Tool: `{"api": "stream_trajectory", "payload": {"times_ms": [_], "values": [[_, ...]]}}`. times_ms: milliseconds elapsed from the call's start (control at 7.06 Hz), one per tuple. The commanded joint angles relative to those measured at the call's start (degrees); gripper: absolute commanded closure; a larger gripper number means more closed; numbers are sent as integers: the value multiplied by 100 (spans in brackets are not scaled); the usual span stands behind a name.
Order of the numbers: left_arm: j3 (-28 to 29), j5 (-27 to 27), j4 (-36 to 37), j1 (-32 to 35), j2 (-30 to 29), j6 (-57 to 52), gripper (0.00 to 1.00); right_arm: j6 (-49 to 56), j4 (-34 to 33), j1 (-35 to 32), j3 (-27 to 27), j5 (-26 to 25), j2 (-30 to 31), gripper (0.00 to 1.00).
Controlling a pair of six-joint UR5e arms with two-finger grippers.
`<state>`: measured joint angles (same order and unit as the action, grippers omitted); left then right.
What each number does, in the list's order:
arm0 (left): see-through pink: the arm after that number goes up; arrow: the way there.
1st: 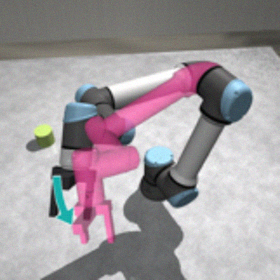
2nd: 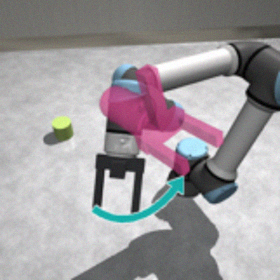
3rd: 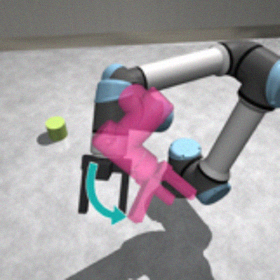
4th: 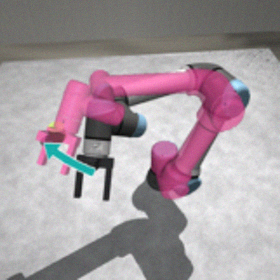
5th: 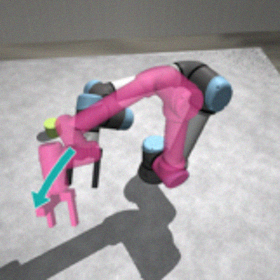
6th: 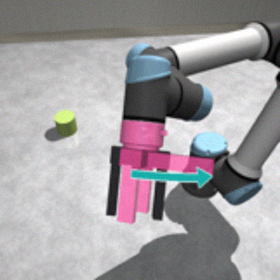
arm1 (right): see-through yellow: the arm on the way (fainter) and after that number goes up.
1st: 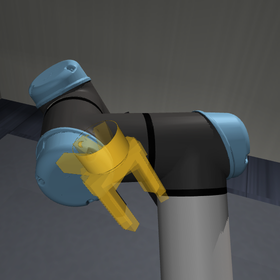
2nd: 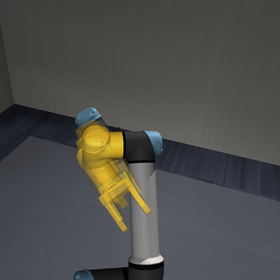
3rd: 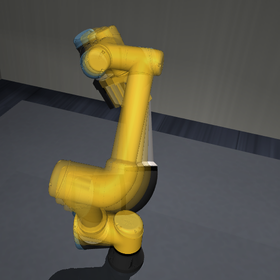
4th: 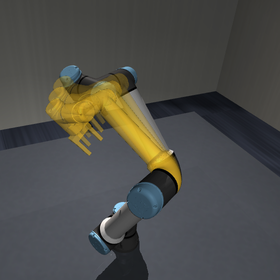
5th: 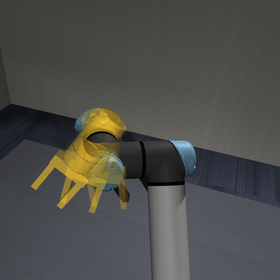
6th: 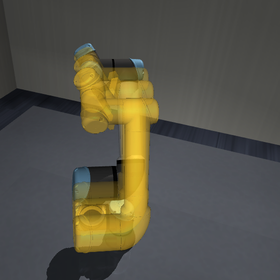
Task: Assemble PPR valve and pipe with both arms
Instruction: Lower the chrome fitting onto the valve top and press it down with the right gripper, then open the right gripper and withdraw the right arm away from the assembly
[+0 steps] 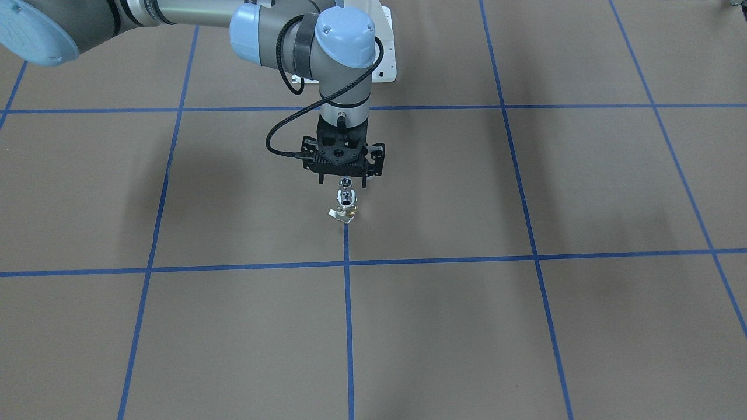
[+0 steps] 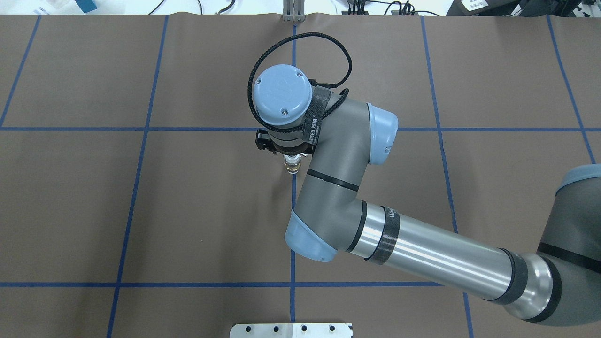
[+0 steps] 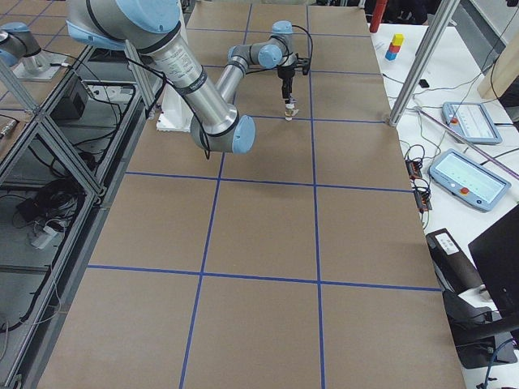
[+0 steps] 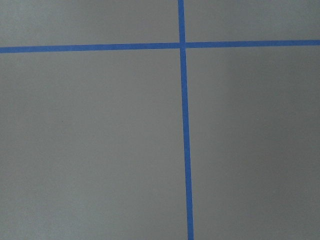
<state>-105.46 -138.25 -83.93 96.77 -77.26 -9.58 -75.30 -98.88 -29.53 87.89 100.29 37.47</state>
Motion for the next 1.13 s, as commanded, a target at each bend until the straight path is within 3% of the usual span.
{"api": "stream_trajectory", "payload": {"times_ms": [0, 283, 566, 991], "values": [[-1, 0, 0, 0, 0, 0, 0, 15, 1, 0, 26, 0, -2, 2], [-1, 0, 0, 0, 0, 0, 0, 522, 1, -314, 44, 87, -38, 1], [-19, 0, 0, 0, 0, 0, 0, 1398, 44, -1024, 88, 821, 154, 2], [-1, 9, 0, 0, -17, 18, 0, 2901, 1605, -2280, 369, 2070, 1978, 1]]}}
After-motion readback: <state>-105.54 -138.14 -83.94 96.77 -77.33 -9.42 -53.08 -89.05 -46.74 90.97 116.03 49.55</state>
